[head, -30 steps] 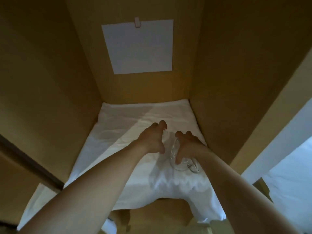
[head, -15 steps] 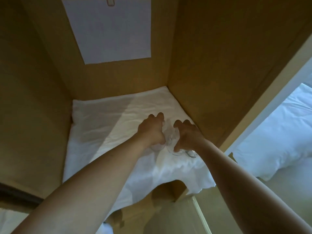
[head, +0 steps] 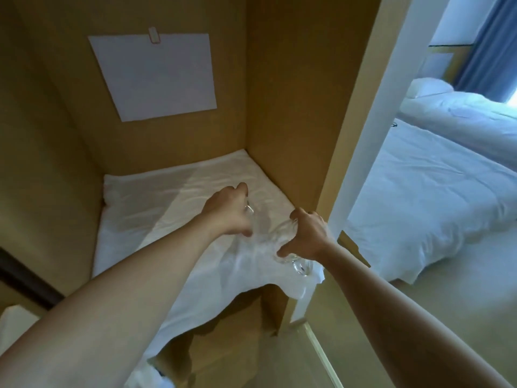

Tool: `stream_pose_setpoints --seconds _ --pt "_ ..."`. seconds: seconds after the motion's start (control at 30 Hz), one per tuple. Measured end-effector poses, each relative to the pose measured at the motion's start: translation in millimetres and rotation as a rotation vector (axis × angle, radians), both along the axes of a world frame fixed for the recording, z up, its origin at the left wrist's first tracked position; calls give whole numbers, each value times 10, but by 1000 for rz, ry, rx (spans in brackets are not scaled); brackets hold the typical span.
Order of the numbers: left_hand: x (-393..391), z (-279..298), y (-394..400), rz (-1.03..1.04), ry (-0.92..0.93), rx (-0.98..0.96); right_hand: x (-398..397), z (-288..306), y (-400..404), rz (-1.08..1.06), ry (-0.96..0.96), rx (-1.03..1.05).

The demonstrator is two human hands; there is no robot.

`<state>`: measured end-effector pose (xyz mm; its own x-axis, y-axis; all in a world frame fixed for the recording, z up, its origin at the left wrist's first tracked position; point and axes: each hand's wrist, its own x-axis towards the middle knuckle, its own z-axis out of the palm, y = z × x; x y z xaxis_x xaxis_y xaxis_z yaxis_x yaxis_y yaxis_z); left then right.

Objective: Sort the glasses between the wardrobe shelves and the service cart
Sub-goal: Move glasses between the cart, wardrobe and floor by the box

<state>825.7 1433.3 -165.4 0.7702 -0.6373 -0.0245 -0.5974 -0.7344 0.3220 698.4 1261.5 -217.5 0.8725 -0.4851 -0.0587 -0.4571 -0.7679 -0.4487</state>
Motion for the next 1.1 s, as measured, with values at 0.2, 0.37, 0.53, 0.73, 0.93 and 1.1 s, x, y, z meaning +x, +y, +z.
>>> stream_pose_setpoints --seconds 0.2,0.37,0.53,0.73,0.93,1.1 --pt "-1025 20 -381 -53 -17 -36 -1171 72 -328 -154 -116 69" --pt "-1860 25 -1015 -110 -53 -157 -2288 131 -751 -462 -249 269" --pt "-2528 65 -1690 -112 15 -360 -3269 164 -1157 -734 -576 576" --pt "-3152 134 -2467 -108 225 -551 -4106 274 -1551 -835 -944 974" --pt "-3552 186 -3349 -221 422 -659 -4580 300 -2037 -913 -1173 1202" --pt "-3770 167 -4189 -282 556 -704 -4745 223 -2576 -961 -1491 1305"
